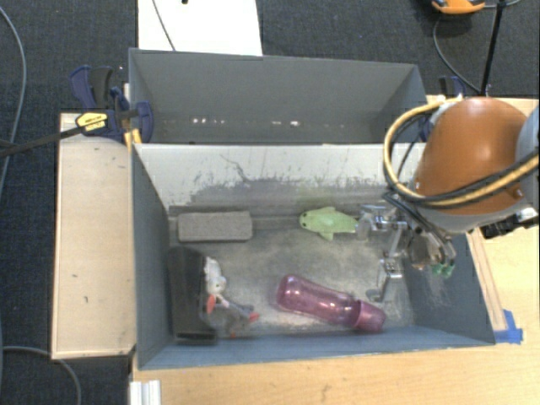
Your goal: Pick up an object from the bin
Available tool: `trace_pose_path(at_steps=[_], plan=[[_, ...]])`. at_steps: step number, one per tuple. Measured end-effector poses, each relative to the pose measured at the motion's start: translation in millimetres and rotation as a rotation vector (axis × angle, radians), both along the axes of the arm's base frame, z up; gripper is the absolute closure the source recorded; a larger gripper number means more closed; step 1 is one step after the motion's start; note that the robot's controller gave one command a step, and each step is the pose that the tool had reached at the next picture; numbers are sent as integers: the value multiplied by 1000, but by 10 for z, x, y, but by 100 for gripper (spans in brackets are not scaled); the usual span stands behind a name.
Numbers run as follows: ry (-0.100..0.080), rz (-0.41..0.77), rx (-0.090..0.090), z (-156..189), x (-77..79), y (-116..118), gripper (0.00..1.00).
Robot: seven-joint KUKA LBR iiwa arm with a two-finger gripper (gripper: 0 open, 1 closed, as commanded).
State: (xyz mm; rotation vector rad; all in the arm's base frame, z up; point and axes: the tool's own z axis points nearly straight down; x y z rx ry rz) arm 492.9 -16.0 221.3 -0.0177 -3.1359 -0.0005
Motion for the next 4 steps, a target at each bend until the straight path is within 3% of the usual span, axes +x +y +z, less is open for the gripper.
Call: trace_pose_path(at_steps=[1, 2, 3, 4], plan=[[-9, 0, 0, 40, 16, 0, 0], [-13, 67, 0, -354, 6, 8, 0], [-14, 87, 0, -1030, -82, 191, 0], [-6, 235, 1, -1300, -141, 276, 0]])
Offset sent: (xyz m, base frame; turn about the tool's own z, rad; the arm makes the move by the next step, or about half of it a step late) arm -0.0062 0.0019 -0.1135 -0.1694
